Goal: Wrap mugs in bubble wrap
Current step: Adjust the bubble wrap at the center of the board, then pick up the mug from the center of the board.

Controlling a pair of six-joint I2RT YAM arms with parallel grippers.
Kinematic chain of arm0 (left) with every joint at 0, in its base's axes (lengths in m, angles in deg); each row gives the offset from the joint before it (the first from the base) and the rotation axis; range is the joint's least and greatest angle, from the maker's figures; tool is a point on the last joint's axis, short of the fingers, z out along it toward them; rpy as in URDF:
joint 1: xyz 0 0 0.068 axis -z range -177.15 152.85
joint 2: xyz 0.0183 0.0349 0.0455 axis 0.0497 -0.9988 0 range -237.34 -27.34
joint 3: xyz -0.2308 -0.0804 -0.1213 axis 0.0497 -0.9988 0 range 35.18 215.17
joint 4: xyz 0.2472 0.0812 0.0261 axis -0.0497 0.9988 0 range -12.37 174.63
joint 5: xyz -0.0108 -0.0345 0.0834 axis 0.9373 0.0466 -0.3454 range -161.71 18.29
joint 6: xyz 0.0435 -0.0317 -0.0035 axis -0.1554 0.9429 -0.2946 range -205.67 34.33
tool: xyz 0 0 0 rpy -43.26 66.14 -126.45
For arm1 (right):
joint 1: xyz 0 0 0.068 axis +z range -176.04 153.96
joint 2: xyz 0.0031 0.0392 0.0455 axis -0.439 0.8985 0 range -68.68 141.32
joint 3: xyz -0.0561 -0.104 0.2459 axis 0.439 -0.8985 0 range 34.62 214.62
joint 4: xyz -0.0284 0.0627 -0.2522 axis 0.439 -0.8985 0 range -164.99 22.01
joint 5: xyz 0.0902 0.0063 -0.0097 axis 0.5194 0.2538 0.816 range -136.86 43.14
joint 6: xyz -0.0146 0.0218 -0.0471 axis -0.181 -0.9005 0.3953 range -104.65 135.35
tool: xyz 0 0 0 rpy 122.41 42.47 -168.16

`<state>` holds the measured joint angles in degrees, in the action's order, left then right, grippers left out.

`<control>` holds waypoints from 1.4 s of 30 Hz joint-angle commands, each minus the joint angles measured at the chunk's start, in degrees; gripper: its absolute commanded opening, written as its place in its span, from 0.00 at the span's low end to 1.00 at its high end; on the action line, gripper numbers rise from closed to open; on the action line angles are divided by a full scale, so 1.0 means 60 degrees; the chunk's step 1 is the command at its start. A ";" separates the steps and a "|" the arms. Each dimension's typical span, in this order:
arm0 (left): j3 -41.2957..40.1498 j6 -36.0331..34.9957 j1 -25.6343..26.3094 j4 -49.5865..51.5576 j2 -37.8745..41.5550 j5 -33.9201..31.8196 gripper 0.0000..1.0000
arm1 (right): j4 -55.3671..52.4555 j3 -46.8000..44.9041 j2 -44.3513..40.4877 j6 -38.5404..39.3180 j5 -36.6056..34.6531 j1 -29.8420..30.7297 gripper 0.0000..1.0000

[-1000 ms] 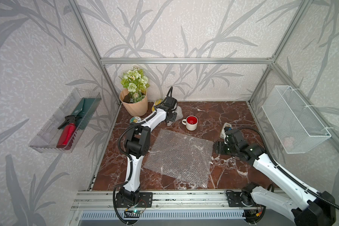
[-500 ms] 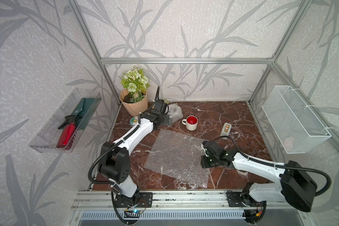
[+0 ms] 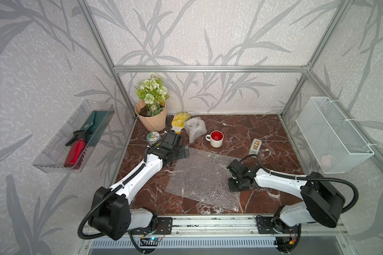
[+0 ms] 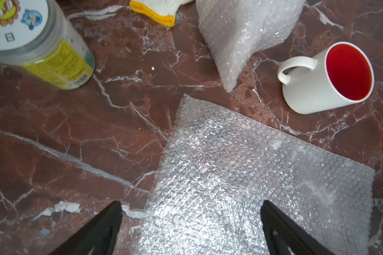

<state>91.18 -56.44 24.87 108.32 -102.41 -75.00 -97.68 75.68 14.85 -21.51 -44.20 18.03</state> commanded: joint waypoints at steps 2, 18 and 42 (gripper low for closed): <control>-0.0389 0.0842 0.0011 -0.0022 0.0725 0.0164 0.99 | -0.1335 0.0507 0.0222 0.0450 -0.0925 -0.0527 0.00; -0.3035 0.1167 0.0063 -0.2361 0.1727 0.2987 0.99 | 0.0405 0.4225 0.1405 0.0386 -0.1926 -0.1067 0.61; -0.1189 -0.0222 0.0446 -0.1793 0.0220 0.2468 0.98 | -0.0769 0.9016 0.5906 0.1460 -0.3286 -0.2710 0.99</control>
<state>80.76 -55.30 26.22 96.63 -99.83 -58.54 -102.03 132.60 53.17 -15.85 -62.69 5.23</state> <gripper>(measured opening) 0.985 0.993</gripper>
